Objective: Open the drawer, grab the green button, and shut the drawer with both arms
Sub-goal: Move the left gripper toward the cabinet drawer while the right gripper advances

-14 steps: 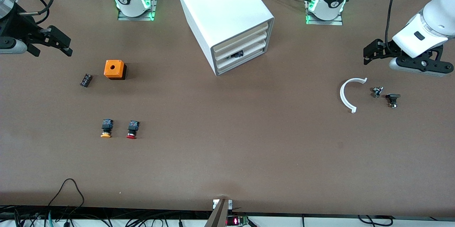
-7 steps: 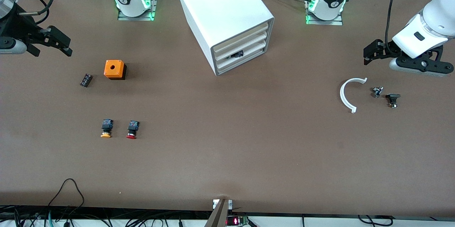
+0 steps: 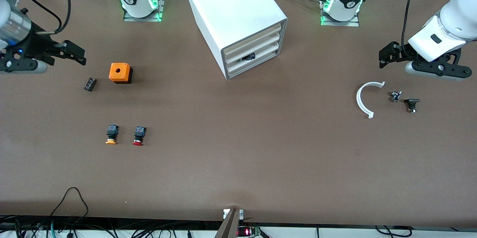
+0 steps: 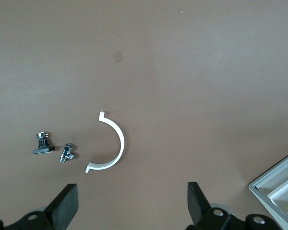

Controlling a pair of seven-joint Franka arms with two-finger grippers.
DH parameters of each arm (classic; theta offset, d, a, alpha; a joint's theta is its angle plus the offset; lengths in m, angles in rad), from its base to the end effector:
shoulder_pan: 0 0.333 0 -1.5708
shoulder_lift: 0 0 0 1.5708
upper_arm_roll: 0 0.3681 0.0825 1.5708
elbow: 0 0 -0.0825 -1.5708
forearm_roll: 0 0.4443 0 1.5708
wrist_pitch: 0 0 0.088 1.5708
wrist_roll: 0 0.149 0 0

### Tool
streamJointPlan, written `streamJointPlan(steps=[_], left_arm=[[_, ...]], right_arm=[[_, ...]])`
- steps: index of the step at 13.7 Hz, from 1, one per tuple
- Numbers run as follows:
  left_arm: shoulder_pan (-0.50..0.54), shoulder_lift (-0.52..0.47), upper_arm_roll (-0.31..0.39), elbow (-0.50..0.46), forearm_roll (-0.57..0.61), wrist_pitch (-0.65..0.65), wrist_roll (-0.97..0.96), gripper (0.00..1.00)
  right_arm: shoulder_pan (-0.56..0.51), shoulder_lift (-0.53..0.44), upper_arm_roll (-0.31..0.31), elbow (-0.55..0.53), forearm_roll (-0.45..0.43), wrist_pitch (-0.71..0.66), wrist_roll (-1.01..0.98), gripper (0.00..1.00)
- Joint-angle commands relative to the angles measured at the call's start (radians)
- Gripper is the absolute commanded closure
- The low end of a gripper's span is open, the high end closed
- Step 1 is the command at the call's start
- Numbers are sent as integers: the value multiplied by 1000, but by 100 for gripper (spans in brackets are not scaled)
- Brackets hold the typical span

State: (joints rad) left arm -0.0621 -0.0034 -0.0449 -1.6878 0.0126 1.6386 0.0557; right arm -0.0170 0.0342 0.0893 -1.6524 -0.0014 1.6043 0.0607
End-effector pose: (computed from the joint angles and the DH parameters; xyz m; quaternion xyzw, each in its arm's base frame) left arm 0.6098 -0.0637 0.5801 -0.9964 0.0818 0.0227 0.0069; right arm 0.6198 0.0439 0.5730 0.9991 0.0059 -0.0410 0.0019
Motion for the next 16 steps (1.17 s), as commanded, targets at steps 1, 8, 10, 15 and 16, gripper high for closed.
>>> streamJointPlan(steps=[1,8,10,15,16], left_arm=[[-5,35,-1,14,-58,-92,3,0],[8,134,0,4,-472,-152,203,0],[8,187,0,-13,-624,-149,232,0],[-1,322,-9,-214,-865,-94,589,1],[1,344,-7,-277,-938,-73,684,1]], right_arm=[[-6,87,-2,10,11,14,-4,0],[41,217,6,29,18,157,10,0],[74,280,4,92,15,160,56,0],[133,349,6,227,17,160,169,0],[156,354,6,241,17,160,198,0]])
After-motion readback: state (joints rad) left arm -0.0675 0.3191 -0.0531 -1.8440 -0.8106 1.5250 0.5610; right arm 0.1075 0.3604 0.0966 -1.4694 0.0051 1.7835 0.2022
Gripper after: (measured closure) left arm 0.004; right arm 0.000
